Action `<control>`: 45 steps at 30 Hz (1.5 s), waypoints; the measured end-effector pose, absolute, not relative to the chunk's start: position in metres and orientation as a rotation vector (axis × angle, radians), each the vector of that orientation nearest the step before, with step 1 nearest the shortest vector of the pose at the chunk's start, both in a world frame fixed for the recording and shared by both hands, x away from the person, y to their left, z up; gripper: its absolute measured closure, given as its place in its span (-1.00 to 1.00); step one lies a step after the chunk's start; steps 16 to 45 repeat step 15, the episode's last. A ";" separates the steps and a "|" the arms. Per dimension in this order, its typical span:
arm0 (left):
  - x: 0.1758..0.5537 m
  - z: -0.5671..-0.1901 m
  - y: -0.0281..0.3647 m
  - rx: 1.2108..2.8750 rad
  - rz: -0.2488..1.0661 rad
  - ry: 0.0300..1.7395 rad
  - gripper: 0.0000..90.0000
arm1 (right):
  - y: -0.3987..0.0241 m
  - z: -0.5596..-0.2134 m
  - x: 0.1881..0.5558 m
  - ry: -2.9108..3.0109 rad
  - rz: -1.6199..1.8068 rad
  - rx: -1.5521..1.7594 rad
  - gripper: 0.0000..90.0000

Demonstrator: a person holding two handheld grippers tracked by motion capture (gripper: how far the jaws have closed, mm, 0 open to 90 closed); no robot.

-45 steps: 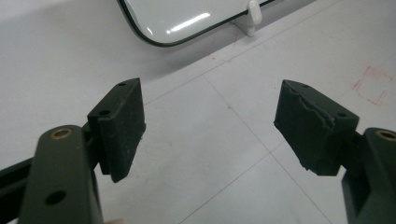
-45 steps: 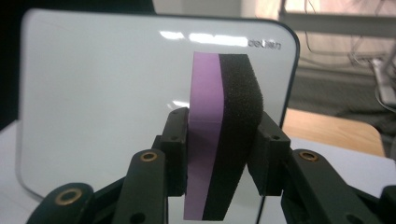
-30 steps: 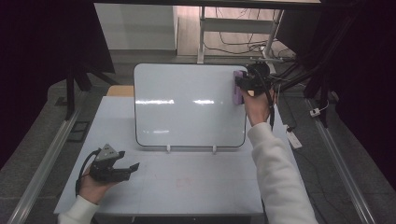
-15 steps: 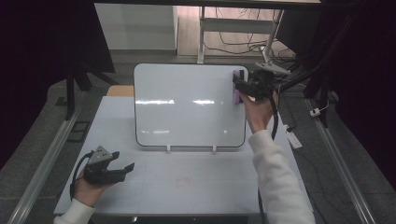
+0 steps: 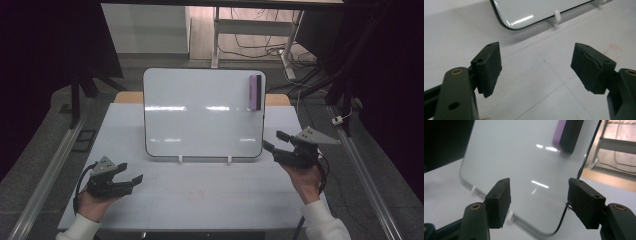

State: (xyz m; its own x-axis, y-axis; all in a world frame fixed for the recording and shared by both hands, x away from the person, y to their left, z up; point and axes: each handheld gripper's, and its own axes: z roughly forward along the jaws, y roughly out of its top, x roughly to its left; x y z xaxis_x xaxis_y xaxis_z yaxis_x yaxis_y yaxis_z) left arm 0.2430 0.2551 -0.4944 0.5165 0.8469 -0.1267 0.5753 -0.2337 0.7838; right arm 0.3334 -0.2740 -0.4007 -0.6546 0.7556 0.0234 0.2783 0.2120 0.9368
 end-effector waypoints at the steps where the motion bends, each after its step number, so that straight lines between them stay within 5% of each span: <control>1: 0.243 -0.494 0.255 1.932 0.412 1.163 -0.43 | -0.277 -0.406 0.329 2.057 1.440 0.949 -0.24; 14: 0.243 -0.493 0.253 1.932 0.406 1.144 -0.43 | -0.297 -0.464 0.311 2.162 1.438 0.971 -0.24; 45: 0.243 -0.493 0.253 1.930 0.406 1.143 -0.43 | -0.297 -0.465 0.311 2.166 1.445 0.970 -0.24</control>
